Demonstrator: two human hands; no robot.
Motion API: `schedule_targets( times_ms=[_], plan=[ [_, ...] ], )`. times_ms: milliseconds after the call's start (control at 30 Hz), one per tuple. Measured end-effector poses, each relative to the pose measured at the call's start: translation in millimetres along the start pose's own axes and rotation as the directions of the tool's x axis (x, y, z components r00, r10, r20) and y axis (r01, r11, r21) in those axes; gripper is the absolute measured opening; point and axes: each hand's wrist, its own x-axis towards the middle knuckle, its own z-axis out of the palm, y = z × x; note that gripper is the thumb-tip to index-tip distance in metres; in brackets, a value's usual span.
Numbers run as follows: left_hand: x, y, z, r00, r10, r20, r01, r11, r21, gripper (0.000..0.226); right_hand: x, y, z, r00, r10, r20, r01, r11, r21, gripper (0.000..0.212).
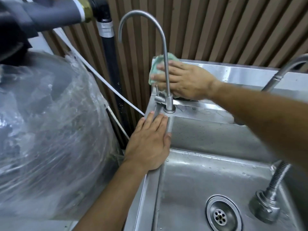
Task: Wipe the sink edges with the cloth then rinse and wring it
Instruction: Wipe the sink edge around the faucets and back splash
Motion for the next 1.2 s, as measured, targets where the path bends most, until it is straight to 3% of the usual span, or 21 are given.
schedule_targets(
  times_ms=[67,200,333,400,433,467,533,567,600,633,667,733,800,833,900,933,967,1033,1100,1133,1200],
  plan=[
    [0,0,-2,1.0,0.0,-0.003,0.0,1.0,0.009,0.08,-14,-29,5,0.913,0.398,-0.088,-0.379,0.909,0.171,0.056],
    [-1,-1,-2,1.0,0.013,-0.005,-0.013,1.0,0.021,0.081,-37,-72,15,0.516,0.856,-0.028,-0.79,0.489,0.37,0.055],
    [-1,-1,-1,1.0,0.014,-0.013,-0.014,1.0,0.022,0.078,-63,-63,17,-0.039,0.998,0.051,-0.876,-0.058,0.48,0.059],
    [0,0,0,1.0,0.015,-0.026,-0.014,1.0,0.02,0.078,-41,-64,12,-0.164,0.983,0.087,-0.817,-0.185,0.546,0.06],
    [0,1,-1,0.999,0.017,-0.033,-0.016,1.0,0.014,0.079,-24,-67,11,-0.135,0.987,0.083,-0.816,-0.158,0.556,0.06],
    [1,1,0,0.999,0.018,-0.034,-0.017,1.0,0.011,0.081,-9,-73,9,-0.029,0.998,0.048,-0.836,-0.051,0.547,0.06],
    [1,0,1,0.999,0.027,-0.038,-0.026,0.999,0.023,0.081,3,-85,12,0.309,0.949,-0.065,-0.815,0.3,0.496,0.062],
    [2,0,1,0.998,0.033,-0.05,-0.032,0.999,0.027,0.08,-1,-83,15,0.426,0.9,-0.088,-0.775,0.414,0.477,0.062],
    [2,-1,2,0.997,0.038,-0.06,-0.036,0.999,0.028,0.078,-11,-78,19,0.471,0.877,-0.091,-0.758,0.455,0.467,0.061],
    [2,-3,3,0.997,0.041,-0.063,-0.039,0.999,0.03,0.076,-22,-74,22,0.43,0.899,-0.082,-0.779,0.415,0.471,0.059],
    [2,-4,4,0.997,0.043,-0.064,-0.041,0.999,0.034,0.074,-31,-72,22,0.307,0.95,-0.064,-0.818,0.298,0.493,0.059],
    [2,-5,5,0.996,0.042,-0.076,-0.039,0.998,0.04,0.071,-40,-66,19,-0.048,0.999,0.011,-0.8,-0.045,0.599,0.063],
    [2,-4,5,0.997,0.041,-0.073,-0.038,0.999,0.038,0.072,-35,-56,8,-0.359,0.927,0.111,-0.585,-0.317,0.746,0.065],
    [1,-4,4,0.997,0.036,-0.069,-0.034,0.999,0.036,0.074,-29,-50,3,-0.47,0.864,0.181,-0.442,-0.408,0.799,0.065],
    [1,-3,3,0.997,0.033,-0.067,-0.031,0.999,0.032,0.076,-14,-44,-2,-0.565,0.784,0.257,-0.291,-0.48,0.827,0.064],
    [1,-3,2,0.997,0.032,-0.066,-0.03,0.999,0.034,0.076,-7,-47,0,-0.542,0.811,0.221,-0.356,-0.46,0.813,0.064],
    [1,-3,2,0.997,0.032,-0.066,-0.03,0.999,0.039,0.076,0,-56,2,-0.444,0.884,0.145,-0.501,-0.379,0.778,0.064],
    [2,-2,2,0.997,0.034,-0.064,-0.031,0.998,0.045,0.075,11,-79,3,-0.034,0.999,0.019,-0.721,-0.038,0.692,0.065],
    [1,-2,3,0.998,0.03,-0.063,-0.027,0.999,0.043,0.074,6,-88,11,0.33,0.943,-0.03,-0.732,0.276,0.623,0.066],
    [1,-2,3,0.998,0.031,-0.061,-0.029,0.999,0.04,0.073,-2,-84,13,0.4,0.915,-0.045,-0.743,0.353,0.569,0.067],
    [1,-2,3,0.998,0.029,-0.056,-0.027,0.999,0.031,0.072,-22,-75,10,0.339,0.941,-0.023,-0.756,0.286,0.589,0.067]
  ],
)
